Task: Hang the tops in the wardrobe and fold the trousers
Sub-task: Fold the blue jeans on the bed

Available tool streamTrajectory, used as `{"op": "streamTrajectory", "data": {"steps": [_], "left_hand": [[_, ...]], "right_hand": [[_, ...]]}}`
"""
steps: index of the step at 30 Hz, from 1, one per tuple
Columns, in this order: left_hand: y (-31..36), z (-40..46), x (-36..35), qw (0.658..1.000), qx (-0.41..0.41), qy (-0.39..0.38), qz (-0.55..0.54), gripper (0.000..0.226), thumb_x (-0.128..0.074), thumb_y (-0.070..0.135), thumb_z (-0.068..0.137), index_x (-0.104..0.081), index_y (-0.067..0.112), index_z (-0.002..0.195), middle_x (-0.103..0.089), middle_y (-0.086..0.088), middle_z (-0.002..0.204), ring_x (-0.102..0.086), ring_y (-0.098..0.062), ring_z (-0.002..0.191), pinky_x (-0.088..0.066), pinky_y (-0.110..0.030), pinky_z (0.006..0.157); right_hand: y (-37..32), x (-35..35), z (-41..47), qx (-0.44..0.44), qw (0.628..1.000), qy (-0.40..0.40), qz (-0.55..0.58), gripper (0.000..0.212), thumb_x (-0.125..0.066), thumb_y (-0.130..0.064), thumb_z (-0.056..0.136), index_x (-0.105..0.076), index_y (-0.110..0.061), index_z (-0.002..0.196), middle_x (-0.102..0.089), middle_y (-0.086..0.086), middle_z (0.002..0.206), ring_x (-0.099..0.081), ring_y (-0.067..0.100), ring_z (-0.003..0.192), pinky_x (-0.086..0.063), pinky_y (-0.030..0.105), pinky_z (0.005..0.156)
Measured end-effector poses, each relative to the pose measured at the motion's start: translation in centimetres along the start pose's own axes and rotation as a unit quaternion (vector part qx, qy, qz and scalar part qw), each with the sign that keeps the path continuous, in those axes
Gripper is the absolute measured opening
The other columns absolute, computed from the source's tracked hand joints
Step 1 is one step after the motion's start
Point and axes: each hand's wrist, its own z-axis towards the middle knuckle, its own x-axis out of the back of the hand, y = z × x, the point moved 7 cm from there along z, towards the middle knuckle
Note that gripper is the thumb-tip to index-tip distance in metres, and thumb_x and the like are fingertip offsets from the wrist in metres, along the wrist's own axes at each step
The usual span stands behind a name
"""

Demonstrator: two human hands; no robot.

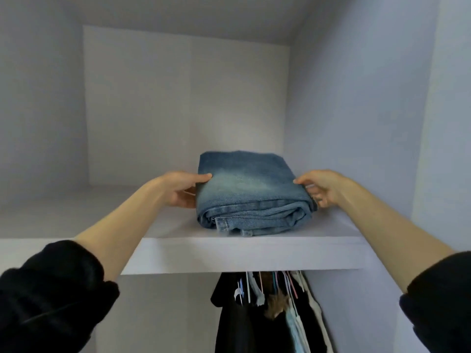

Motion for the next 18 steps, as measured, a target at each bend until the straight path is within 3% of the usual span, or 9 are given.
{"op": "streamTrajectory", "data": {"steps": [2, 4, 6, 8, 9, 10, 12, 15, 18], "left_hand": [[-0.6, 1.7, -0.5, 0.993, 0.011, 0.0, 0.115, 0.028, -0.053, 0.033, 0.095, -0.058, 0.005, 0.1, -0.061, -0.008, 0.088, -0.058, -0.018, 0.068, -0.052, -0.027, 0.057], [-0.3, 3.2, -0.7, 0.973, -0.014, 0.0, 0.229, 0.028, -0.046, 0.035, 0.098, -0.057, 0.01, 0.105, -0.061, -0.004, 0.093, -0.056, -0.015, 0.067, -0.05, -0.024, 0.059], [1.0, 3.5, -1.0, 0.956, -0.065, -0.026, 0.284, 0.03, -0.045, 0.04, 0.097, -0.051, 0.02, 0.119, -0.057, 0.004, 0.115, -0.056, -0.014, 0.092, -0.052, -0.03, 0.081], [2.1, 2.6, -2.4, 0.93, -0.104, -0.119, 0.331, 0.046, -0.044, 0.046, 0.095, -0.038, 0.029, 0.137, -0.04, 0.013, 0.14, -0.04, -0.006, 0.121, -0.034, -0.027, 0.104], [2.1, 2.0, -3.2, 0.914, -0.102, -0.179, 0.349, 0.054, -0.042, 0.047, 0.094, -0.03, 0.03, 0.144, -0.03, 0.018, 0.145, -0.031, -0.002, 0.127, -0.026, -0.019, 0.105], [1.8, 1.5, -3.8, 0.898, -0.087, -0.228, 0.367, 0.059, -0.04, 0.048, 0.093, -0.023, 0.031, 0.147, -0.02, 0.023, 0.146, -0.024, 0.002, 0.131, -0.019, -0.015, 0.104], [1.3, 1.5, -4.4, 0.87, -0.062, -0.275, 0.405, 0.071, -0.041, 0.054, 0.087, -0.011, 0.034, 0.149, -0.001, 0.021, 0.154, -0.005, 0.0, 0.141, -0.009, -0.02, 0.11], [0.9, 2.4, -5.0, 0.848, -0.05, -0.279, 0.449, 0.084, -0.04, 0.064, 0.078, -0.004, 0.037, 0.149, 0.011, 0.015, 0.156, 0.009, -0.005, 0.143, 0.001, -0.032, 0.115], [1.0, 4.1, -6.3, 0.843, -0.074, -0.256, 0.467, 0.08, -0.035, 0.067, 0.083, -0.001, 0.036, 0.149, 0.016, 0.011, 0.156, 0.013, -0.01, 0.144, 0.003, -0.037, 0.116]], "right_hand": [[0.4, -0.2, 1.3, 0.0, 0.998, 0.031, -0.058, 0.02, -0.061, -0.012, 0.087, -0.05, -0.011, 0.07, -0.045, 0.006, 0.066, -0.037, 0.014, 0.053, -0.033, 0.02, 0.048], [-0.4, -0.4, 2.1, 0.028, 0.994, 0.058, -0.088, 0.019, -0.061, -0.013, 0.088, -0.051, -0.007, 0.074, -0.051, 0.009, 0.075, -0.044, 0.017, 0.06, -0.038, 0.023, 0.048], [-2.5, -0.8, 1.8, 0.099, 0.98, 0.072, -0.158, 0.016, -0.059, -0.019, 0.091, -0.059, -0.003, 0.088, -0.057, 0.01, 0.094, -0.051, 0.02, 0.077, -0.042, 0.027, 0.063], [-5.0, -2.6, 0.5, 0.198, 0.949, 0.056, -0.238, 0.025, -0.054, -0.025, 0.094, -0.065, -0.007, 0.109, -0.061, 0.006, 0.113, -0.054, 0.019, 0.101, -0.038, 0.023, 0.083], [-5.6, -4.1, -0.3, 0.229, 0.932, 0.026, -0.278, 0.029, -0.053, -0.03, 0.095, -0.065, -0.013, 0.116, -0.061, 0.003, 0.122, -0.052, 0.017, 0.111, -0.036, 0.022, 0.09], [-5.7, -5.6, -1.0, 0.24, 0.914, -0.008, -0.327, 0.032, -0.05, -0.036, 0.095, -0.064, -0.02, 0.12, -0.058, 0.0, 0.129, -0.05, 0.016, 0.119, -0.034, 0.024, 0.097], [-4.8, -7.9, -1.3, 0.215, 0.87, -0.052, -0.441, 0.038, -0.042, -0.047, 0.096, -0.061, -0.029, 0.124, -0.052, -0.004, 0.137, -0.045, 0.019, 0.127, -0.031, 0.029, 0.104], [-3.8, -8.9, 0.2, 0.206, 0.826, -0.023, -0.524, 0.043, -0.031, -0.047, 0.097, -0.063, -0.028, 0.12, -0.053, 0.002, 0.136, -0.048, 0.024, 0.122, -0.037, 0.034, 0.103], [-3.2, -8.5, 2.0, 0.203, 0.795, 0.012, -0.571, 0.045, -0.021, -0.039, 0.1, -0.045, -0.035, 0.137, -0.042, 0.002, 0.146, -0.039, 0.026, 0.131, -0.034, 0.038, 0.105]]}}
